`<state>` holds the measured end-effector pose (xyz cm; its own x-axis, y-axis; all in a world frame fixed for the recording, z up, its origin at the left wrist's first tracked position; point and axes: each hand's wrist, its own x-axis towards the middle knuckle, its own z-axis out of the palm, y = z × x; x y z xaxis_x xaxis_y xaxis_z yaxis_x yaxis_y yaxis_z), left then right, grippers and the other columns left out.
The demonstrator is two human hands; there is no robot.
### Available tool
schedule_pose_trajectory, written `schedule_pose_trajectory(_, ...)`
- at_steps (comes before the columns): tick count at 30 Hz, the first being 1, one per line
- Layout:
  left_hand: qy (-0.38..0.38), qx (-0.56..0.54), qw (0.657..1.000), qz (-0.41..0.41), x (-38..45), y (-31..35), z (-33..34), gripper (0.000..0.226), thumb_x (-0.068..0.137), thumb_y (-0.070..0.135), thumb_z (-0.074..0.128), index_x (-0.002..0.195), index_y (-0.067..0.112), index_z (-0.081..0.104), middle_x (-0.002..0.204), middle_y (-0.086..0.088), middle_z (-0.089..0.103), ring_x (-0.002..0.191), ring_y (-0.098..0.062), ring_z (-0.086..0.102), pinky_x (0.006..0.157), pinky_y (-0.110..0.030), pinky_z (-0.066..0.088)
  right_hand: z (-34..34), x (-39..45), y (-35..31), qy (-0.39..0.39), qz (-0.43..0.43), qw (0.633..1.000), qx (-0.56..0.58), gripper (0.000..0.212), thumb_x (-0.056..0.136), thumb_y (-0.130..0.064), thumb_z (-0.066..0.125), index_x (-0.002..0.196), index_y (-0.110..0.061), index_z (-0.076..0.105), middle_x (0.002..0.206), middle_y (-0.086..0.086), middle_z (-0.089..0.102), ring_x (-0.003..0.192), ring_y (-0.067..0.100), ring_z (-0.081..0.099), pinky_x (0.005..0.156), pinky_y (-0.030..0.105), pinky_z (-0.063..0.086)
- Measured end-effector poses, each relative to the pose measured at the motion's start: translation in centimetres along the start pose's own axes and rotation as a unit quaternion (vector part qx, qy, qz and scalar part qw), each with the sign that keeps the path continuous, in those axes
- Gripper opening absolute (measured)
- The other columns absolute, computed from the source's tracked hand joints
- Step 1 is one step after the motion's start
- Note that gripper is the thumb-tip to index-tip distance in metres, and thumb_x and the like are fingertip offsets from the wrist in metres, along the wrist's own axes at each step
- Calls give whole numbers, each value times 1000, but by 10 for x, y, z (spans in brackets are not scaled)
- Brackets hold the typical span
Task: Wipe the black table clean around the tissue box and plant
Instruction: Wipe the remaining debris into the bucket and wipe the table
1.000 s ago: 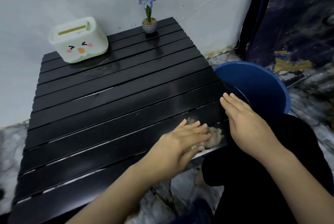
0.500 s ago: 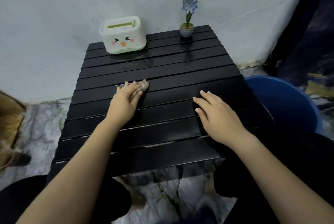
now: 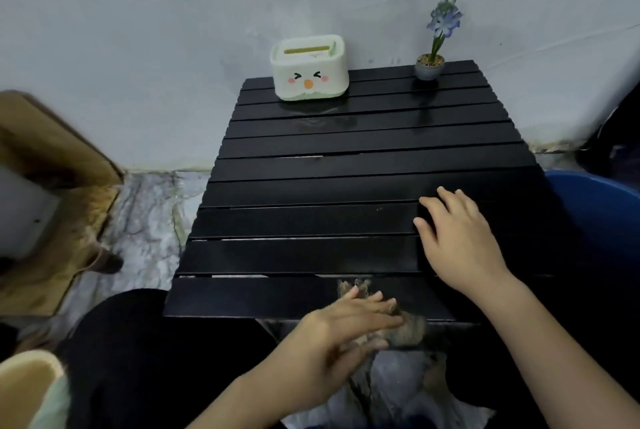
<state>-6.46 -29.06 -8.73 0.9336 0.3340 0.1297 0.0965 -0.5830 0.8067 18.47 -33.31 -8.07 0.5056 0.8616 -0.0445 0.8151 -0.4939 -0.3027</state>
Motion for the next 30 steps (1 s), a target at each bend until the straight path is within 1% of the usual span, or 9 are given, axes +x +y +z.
schedule_pose_trajectory(4,172,-103,975,-101,-8,-5,-27,34,99,21,60,133,27,64,140,13,60,136,-7,50,117,-30,34,6,-2,-19,-14,-34,999,12,47,103,-37,42,144,-16,46,158,12,34,149,32,19,121,46,19)
schedule_pose_trajectory(7,315,32,936,-156,-17,-33,-61,39,96,14,61,133,24,62,145,1,55,141,-12,44,121,-36,29,12,-5,-36,-20,-75,997,22,47,102,-38,43,144,-16,47,157,11,34,149,30,21,122,45,16)
schedule_pose_trajectory(11,257,161,909,-287,-35,-63,-82,49,96,38,53,143,22,53,158,-1,34,153,-21,15,126,-42,6,23,-5,-57,-36,-93,995,19,52,101,-44,41,146,-18,44,159,10,30,150,31,15,123,45,13)
schedule_pose_trajectory(14,258,64,926,-269,-43,-61,-83,45,101,52,39,144,41,48,159,16,29,152,-2,9,125,-31,1,26,-4,-64,-34,-79,996,12,55,100,-47,40,146,-17,45,159,12,30,150,33,15,121,47,13)
schedule_pose_trajectory(16,372,0,887,-274,-46,-58,-91,42,103,46,37,142,38,50,154,17,42,149,-1,23,124,-30,15,26,-3,-67,-36,-73,997,8,57,99,-49,40,146,-17,44,159,12,30,150,33,15,121,48,13)
schedule_pose_trajectory(18,436,74,821,-361,-49,-60,-101,46,103,47,39,141,26,51,150,4,48,147,-14,30,122,-40,25,27,-3,-70,-40,-72,997,3,58,99,-50,39,146,-17,43,160,13,28,150,33,13,122,48,12)
schedule_pose_trajectory(22,375,187,751,-509,-44,-61,-92,58,90,61,55,122,13,63,151,-16,43,149,-37,16,123,-48,11,28,-5,-76,-43,-69,997,-1,59,99,-51,39,147,-16,41,160,14,26,150,34,12,122,49,10)
schedule_pose_trajectory(26,416,197,751,-473,-29,-48,-83,30,90,41,64,102,14,67,121,-8,61,125,-33,42,107,-44,35,29,-6,-77,-39,-68,997,8,58,99,-49,41,146,-15,42,160,15,26,150,35,12,122,50,11)
schedule_pose_trajectory(30,392,183,833,-344,-16,-27,-87,5,100,31,52,103,26,51,98,10,62,94,-18,60,74,-34,43,29,-5,-77,-38,-68,997,11,59,99,-51,40,146,-16,42,160,13,26,151,33,11,122,49,10)
